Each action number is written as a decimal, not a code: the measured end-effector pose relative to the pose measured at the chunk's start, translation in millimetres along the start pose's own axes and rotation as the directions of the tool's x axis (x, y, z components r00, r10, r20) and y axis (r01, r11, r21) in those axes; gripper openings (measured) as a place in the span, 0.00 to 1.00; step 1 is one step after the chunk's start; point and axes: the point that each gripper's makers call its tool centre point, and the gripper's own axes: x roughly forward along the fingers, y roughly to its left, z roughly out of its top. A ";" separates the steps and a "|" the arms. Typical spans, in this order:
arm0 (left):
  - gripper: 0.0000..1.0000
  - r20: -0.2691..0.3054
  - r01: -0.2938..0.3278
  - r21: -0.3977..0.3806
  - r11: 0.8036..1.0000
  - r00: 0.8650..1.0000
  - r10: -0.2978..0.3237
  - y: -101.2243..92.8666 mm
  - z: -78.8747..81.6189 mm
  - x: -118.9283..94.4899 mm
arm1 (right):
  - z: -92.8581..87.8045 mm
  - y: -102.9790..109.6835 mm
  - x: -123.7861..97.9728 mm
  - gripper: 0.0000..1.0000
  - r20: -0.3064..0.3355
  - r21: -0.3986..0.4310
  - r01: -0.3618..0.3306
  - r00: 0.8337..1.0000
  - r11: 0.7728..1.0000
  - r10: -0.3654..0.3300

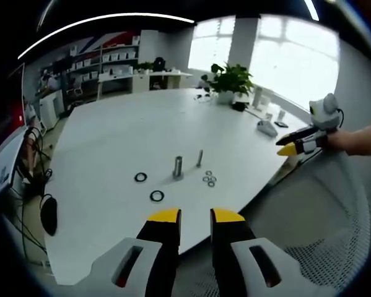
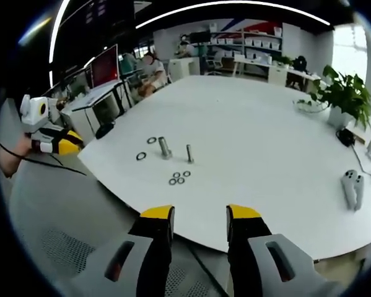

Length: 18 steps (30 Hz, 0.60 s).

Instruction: Place the washer onto the threaded stud by aligning its center hole with the stud, sliding it down to the base, and recovering from edge contact or off-axis alignment until the washer reaches the visible bottom stop.

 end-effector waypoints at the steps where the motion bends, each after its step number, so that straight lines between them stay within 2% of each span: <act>1: 0.16 0.004 0.001 0.000 1.000 1.000 -0.001 -0.4 0.7 -0.2 | -0.6 -0.5 0.2 0.36 -0.003 -0.001 0.001 1.000 1.000 -0.001; 11: 0.16 0.009 0.002 0.002 1.000 1.000 -0.002 -0.7 1.5 -0.1 | -0.7 1.0 0.1 0.36 -0.006 -0.002 0.002 1.000 1.000 -0.002; 18: 0.16 -0.008 -0.014 -0.010 1.000 1.000 0.013 2.2 -1.0 0.2 | 0.8 3.2 0.3 0.35 0.003 0.006 -0.015 1.000 1.000 0.015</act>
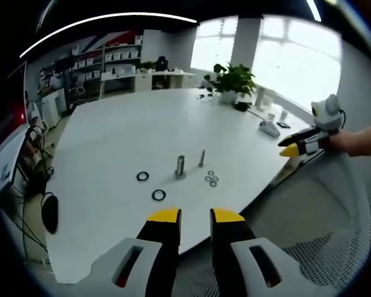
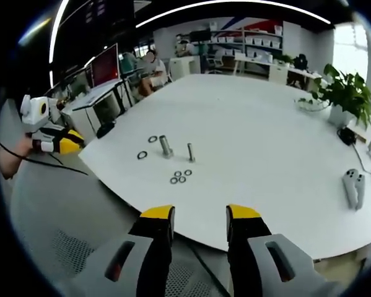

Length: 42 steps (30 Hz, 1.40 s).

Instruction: Place the washer onto the threaded stud by aligning its center hole with the stud, sliding it down to the base, and recovering from edge contact or off-axis alignment until the washer reaches the visible bottom stop.

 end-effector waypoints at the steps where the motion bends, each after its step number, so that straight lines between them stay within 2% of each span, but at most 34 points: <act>1: 0.16 -0.003 0.002 0.002 1.000 1.000 -0.002 -0.4 -0.2 0.3 | 0.5 0.3 0.0 0.35 0.004 0.004 -0.003 1.000 1.000 0.003; 4: 0.16 -0.019 0.002 0.004 1.000 1.000 -0.002 -0.9 -3.1 1.2 | 1.5 0.1 -0.8 0.35 0.014 0.018 -0.008 1.000 1.000 0.008; 6: 0.16 -0.038 -0.020 -0.009 1.000 0.999 0.019 3.4 -5.9 2.1 | 3.4 -0.9 -1.0 0.35 0.028 0.037 -0.019 0.999 0.999 0.018; 8: 0.16 -0.033 -0.031 -0.014 0.999 0.999 0.031 6.0 -5.0 2.0 | 4.5 -0.4 -0.5 0.35 0.037 0.070 -0.036 0.999 0.997 0.033; 12: 0.16 -0.033 -0.033 -0.009 0.999 0.999 0.033 6.2 -4.9 1.6 | 3.6 5.3 0.7 0.35 0.031 0.042 -0.051 0.998 0.998 0.050; 18: 0.16 -0.033 -0.035 -0.003 0.999 0.999 0.035 6.2 -4.5 1.4 | 7.3 10.5 0.0 0.35 0.055 0.052 -0.081 0.995 0.995 0.078; 21: 0.17 -0.029 -0.049 -0.016 0.999 0.998 0.049 9.7 -4.5 0.8 | 4.8 14.2 1.1 0.35 0.041 0.052 -0.102 0.994 0.993 0.100; 29: 0.19 -0.086 -0.074 -0.036 0.997 0.994 0.070 13.2 -14.7 2.5 | 8.4 21.6 -2.0 0.36 0.067 0.051 -0.142 0.988 0.989 0.138; 32: 0.21 -0.104 -0.094 -0.041 0.995 0.991 0.089 16.0 -18.4 2.0 | 4.3 22.8 -1.5 0.36 0.050 0.054 -0.147 0.988 0.988 0.144; 36: 0.21 -0.100 -0.101 -0.045 0.994 0.990 0.096 16.3 -17.2 1.8 | 3.3 22.9 -1.3 0.37 0.044 0.050 -0.151 0.988 0.987 0.149; 42: 0.21 -0.135 -0.076 -0.023 0.997 0.988 0.072 11.8 -22.7 4.1 | 5.2 23.4 -1.5 0.36 0.053 0.055 -0.153 0.987 0.987 0.150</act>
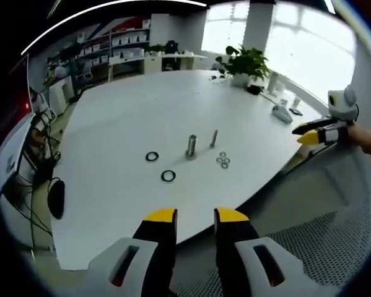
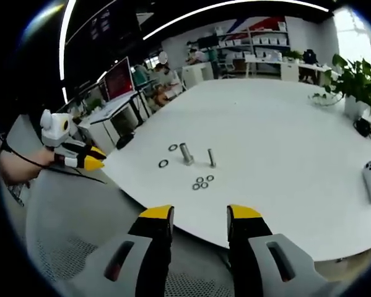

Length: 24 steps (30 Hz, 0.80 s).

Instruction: Place the washer onto the threaded stud by aligning its center hole with the stud, sliding it down to the base, and recovering from edge contact or off-axis alignment until the washer reaches the visible bottom stop.

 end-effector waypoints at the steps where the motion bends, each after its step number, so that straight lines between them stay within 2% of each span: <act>1: 0.21 0.003 -0.001 -0.003 1.000 1.000 0.001 0.3 0.6 -0.3 | -0.9 0.8 0.1 0.36 -0.003 0.000 -0.005 1.000 1.000 0.005; 9: 0.24 0.014 -0.042 -0.028 0.999 0.999 0.043 8.7 2.0 -2.7 | 5.0 0.7 -2.1 0.36 0.028 0.006 -0.007 1.000 1.000 0.007; 11: 0.25 -0.001 -0.049 -0.021 0.999 0.999 0.049 9.2 -0.2 -1.7 | 4.0 0.9 -1.9 0.36 0.026 0.009 -0.011 1.000 1.000 0.011; 13: 0.26 -0.034 -0.061 -0.005 0.998 0.998 0.061 10.8 -4.4 0.6 | 3.5 1.0 -1.0 0.36 0.018 0.006 -0.014 1.000 1.000 0.014; 16: 0.26 -0.055 -0.057 0.008 0.998 0.997 0.058 10.0 -7.2 0.8 | 6.7 0.0 -1.7 0.36 0.035 0.016 -0.010 0.999 1.000 0.009; 19: 0.26 -0.139 -0.057 0.015 0.998 0.989 0.058 12.3 -18.4 0.2 | 7.9 -0.9 -2.4 0.36 0.042 0.027 -0.007 0.999 1.000 0.006; 21: 0.24 -0.168 -0.054 -0.005 0.999 0.984 0.053 18.0 -17.4 2.7 | 6.5 0.2 -1.6 0.36 0.032 0.021 -0.013 0.999 1.000 0.013; 23: 0.21 -0.169 -0.042 -0.013 0.999 0.985 0.039 22.5 -8.6 7.3 | 5.9 0.7 -1.5 0.36 0.030 0.021 -0.014 0.999 1.000 0.014; 24: 0.22 -0.171 -0.046 -0.018 0.999 0.984 0.043 25.3 -4.7 10.0 | 5.6 0.3 -1.5 0.36 0.030 0.022 -0.013 0.999 1.000 0.012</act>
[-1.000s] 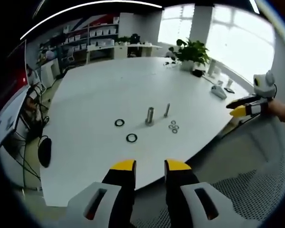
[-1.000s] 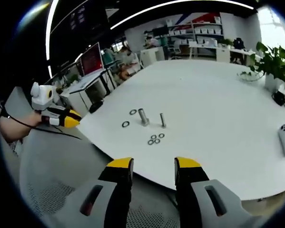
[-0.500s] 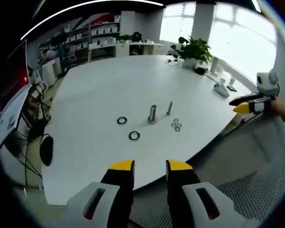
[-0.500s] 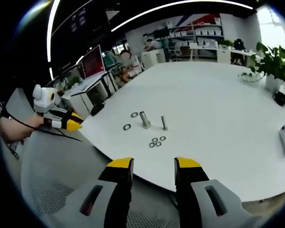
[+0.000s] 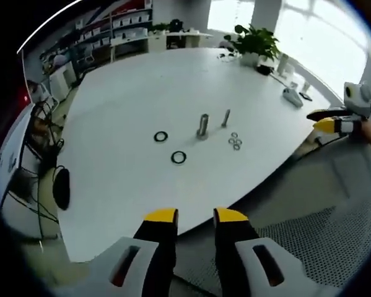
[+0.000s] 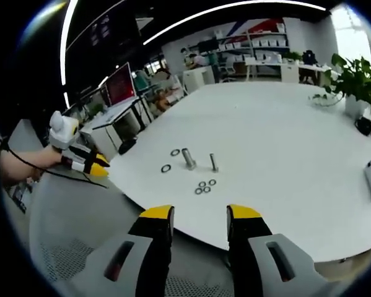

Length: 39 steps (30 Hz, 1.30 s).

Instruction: Place the washer onto the threaded stud by aligning its center hole with the stud, sliding it down to the base, and recovering from edge contact or off-axis alignment until the washer reaches the visible bottom stop.

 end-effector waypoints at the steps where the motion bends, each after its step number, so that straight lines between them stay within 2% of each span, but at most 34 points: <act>1: 0.24 -0.001 -0.004 0.000 1.000 1.000 0.004 2.2 4.6 2.4 | -0.1 -1.0 0.0 0.36 0.000 0.007 0.002 1.000 1.000 -0.002; 3: 0.28 -0.012 -0.009 -0.002 1.000 1.000 0.009 9.1 14.0 11.4 | 1.0 -1.9 -0.4 0.36 0.005 0.016 0.005 1.000 1.000 -0.005; 6: 0.29 -0.016 -0.002 -0.011 1.000 1.000 0.002 12.8 27.6 28.6 | 0.7 -1.3 0.0 0.36 0.004 0.018 0.001 1.000 1.000 -0.001; 10: 0.29 -0.058 -0.009 0.017 1.000 0.998 0.010 14.9 34.2 58.0 | -0.4 0.0 0.6 0.36 -0.001 0.011 -0.006 1.000 1.000 0.006; 14: 0.30 -0.078 -0.002 -0.023 1.000 0.997 0.000 11.4 41.6 95.2 | -0.7 1.8 1.5 0.36 -0.004 0.015 -0.019 1.000 1.000 0.019; 17: 0.30 -0.157 -0.013 0.034 0.999 0.987 0.018 10.9 37.3 121.3 | -1.8 3.3 1.6 0.36 -0.008 0.009 -0.025 1.000 1.000 0.025; 20: 0.30 -0.190 -0.002 0.075 0.997 0.982 0.016 6.8 39.0 137.8 | -0.7 2.5 1.4 0.35 -0.001 0.010 -0.022 1.000 1.000 0.022; 21: 0.30 -0.210 -0.009 0.098 0.995 0.977 0.029 12.1 37.6 144.8 | -0.7 2.1 1.3 0.35 -0.001 0.011 -0.021 1.000 1.000 0.021; 23: 0.31 -0.252 -0.022 0.110 0.994 0.967 0.049 18.9 32.6 151.6 | -1.3 1.2 1.2 0.35 -0.003 0.012 -0.017 1.000 1.000 0.017; 27: 0.31 -0.283 -0.035 0.114 0.993 0.957 0.066 27.6 31.3 156.8 | -0.9 1.4 1.1 0.34 -0.001 0.011 -0.020 1.000 1.000 0.020; 31: 0.31 -0.286 -0.034 0.081 0.996 0.957 0.056 31.4 35.0 160.3 | -0.5 1.1 1.0 0.34 0.002 0.014 -0.017 1.000 1.000 0.017; 35: 0.31 -0.320 -0.016 0.108 0.994 0.946 0.050 32.3 30.5 166.9 | -0.8 0.8 1.4 0.33 -0.003 0.014 -0.016 1.000 1.000 0.016; 39: 0.30 -0.319 -0.009 0.123 0.992 0.947 0.048 32.6 33.7 168.7 | -1.2 -0.4 1.3 0.33 -0.004 0.018 -0.009 1.000 1.000 0.009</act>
